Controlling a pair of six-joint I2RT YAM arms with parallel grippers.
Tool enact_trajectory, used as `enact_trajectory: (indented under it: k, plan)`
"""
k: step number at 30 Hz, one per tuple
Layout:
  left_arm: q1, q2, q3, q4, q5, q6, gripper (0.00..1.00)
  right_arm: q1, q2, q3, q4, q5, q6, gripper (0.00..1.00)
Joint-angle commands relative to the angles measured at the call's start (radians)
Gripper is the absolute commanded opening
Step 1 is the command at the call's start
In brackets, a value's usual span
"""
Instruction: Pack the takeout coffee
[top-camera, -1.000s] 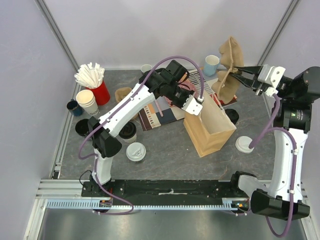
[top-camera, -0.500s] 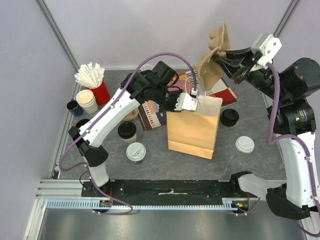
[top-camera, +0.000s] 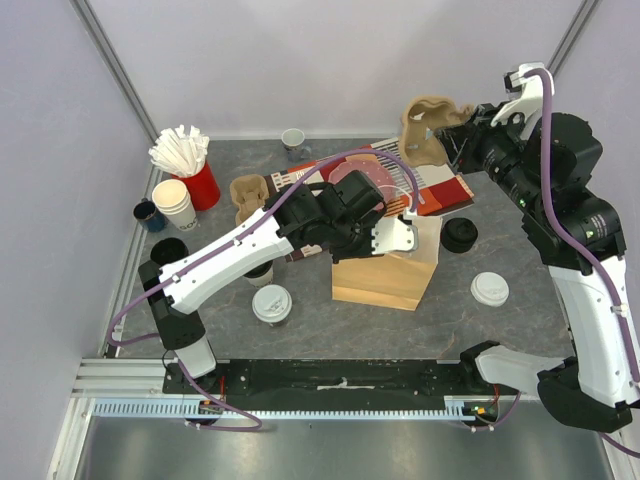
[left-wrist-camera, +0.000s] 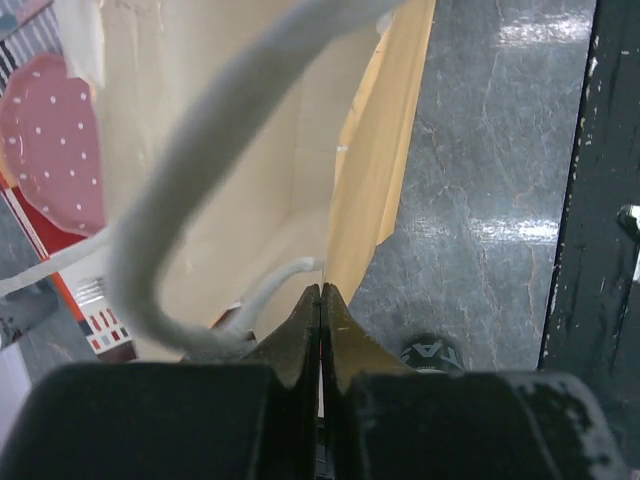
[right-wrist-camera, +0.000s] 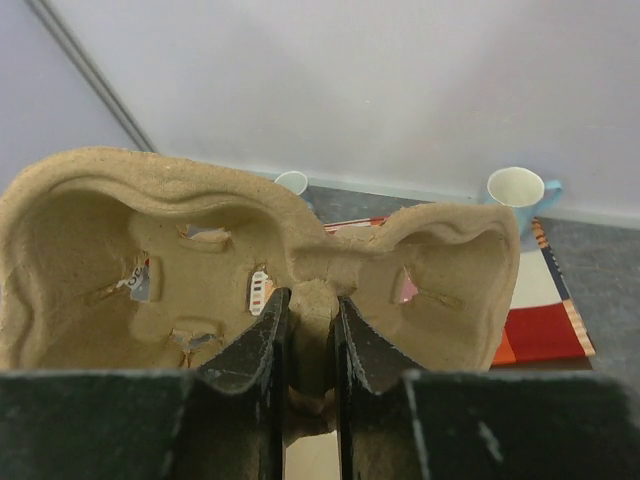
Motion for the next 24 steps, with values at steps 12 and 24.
enact_trajectory:
  k: [12,24]
  plan:
    - [-0.041,0.023,0.148,-0.085,0.086,-0.222,0.61,0.007,0.045,0.078,-0.128,0.162,0.028,0.00]
    - [-0.006,-0.040,0.334,-0.081,-0.009,-0.186,0.80,0.007,0.074,0.167,-0.253,0.063,0.057,0.00]
